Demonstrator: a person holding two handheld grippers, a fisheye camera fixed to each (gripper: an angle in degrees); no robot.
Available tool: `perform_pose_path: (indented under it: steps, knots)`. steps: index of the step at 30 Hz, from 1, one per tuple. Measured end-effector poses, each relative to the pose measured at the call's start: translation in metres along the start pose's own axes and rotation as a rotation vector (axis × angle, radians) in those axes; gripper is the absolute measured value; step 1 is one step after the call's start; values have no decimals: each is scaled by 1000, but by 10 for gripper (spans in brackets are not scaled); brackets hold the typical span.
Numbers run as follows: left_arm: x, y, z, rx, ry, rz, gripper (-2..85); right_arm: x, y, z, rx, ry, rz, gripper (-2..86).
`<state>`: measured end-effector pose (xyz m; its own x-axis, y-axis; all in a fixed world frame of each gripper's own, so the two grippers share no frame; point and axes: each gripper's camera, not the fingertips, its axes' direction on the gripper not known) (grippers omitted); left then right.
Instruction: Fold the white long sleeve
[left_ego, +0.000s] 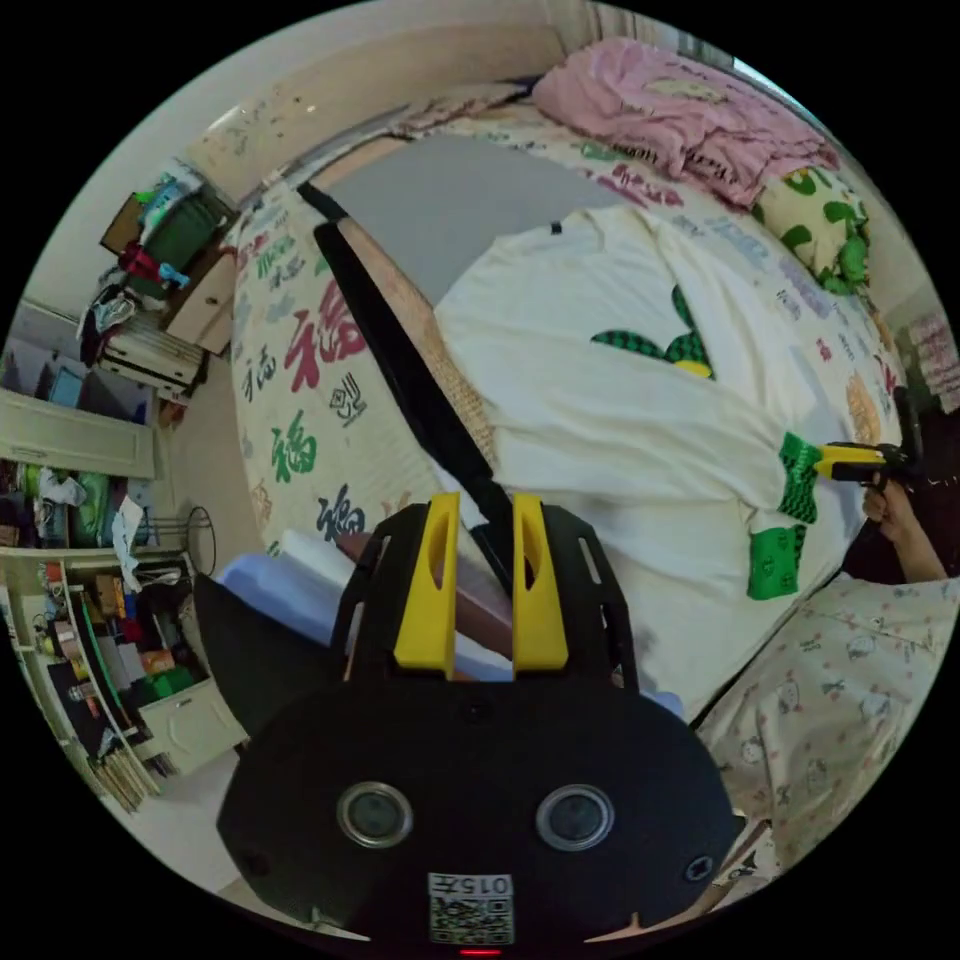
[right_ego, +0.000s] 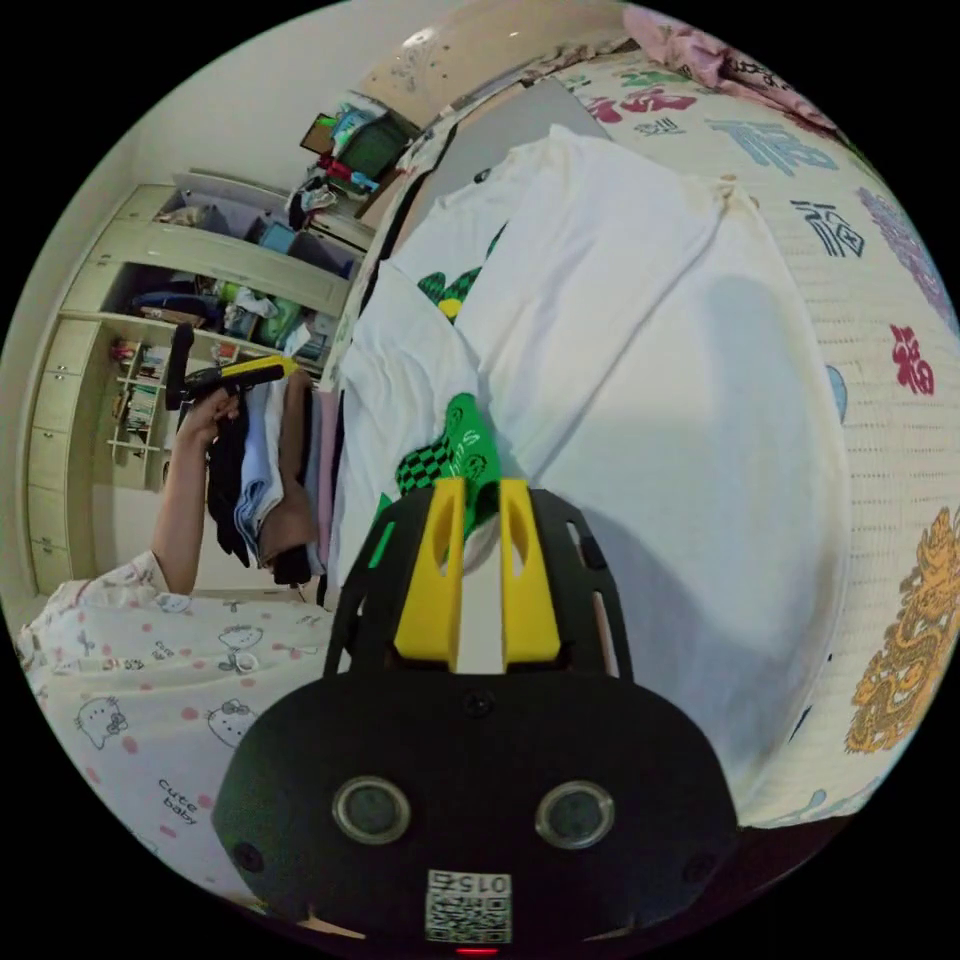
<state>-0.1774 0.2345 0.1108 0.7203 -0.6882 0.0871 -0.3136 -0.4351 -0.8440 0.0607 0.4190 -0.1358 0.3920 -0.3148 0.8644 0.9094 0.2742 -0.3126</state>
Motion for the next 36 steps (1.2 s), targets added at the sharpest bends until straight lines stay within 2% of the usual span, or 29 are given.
perform_pose_path:
  steps: [2, 11, 16, 21, 25, 27, 32, 36]
  knots:
    - [5, -23, 9, -49, 4, -5, 83, -1, 3, -18, 36, -47, 18, 20]
    - [55, -118, -20, -62, -16, 96, 87, -3, 27, -108, 200, -83, 101, 4]
    - [105, -166, -53, -14, -47, 224, 90, -9, 28, -117, 202, -102, 104, 4]
    - [158, -232, -26, -115, -113, 345, 85, -6, 26, -116, 192, -119, 127, 3]
    - [172, -268, -5, -163, -149, 327, 54, -1, 23, -120, 194, -117, 146, 3]
    - [176, -285, -4, -159, -160, 293, 9, 3, 23, -122, 196, -103, 156, 3]
    - [183, -309, 11, -226, -143, 281, -1, 25, 21, -115, 182, -88, 233, 3]
    - [193, -311, -11, -132, -57, 327, 19, 30, 10, -109, 180, -82, 239, 3]
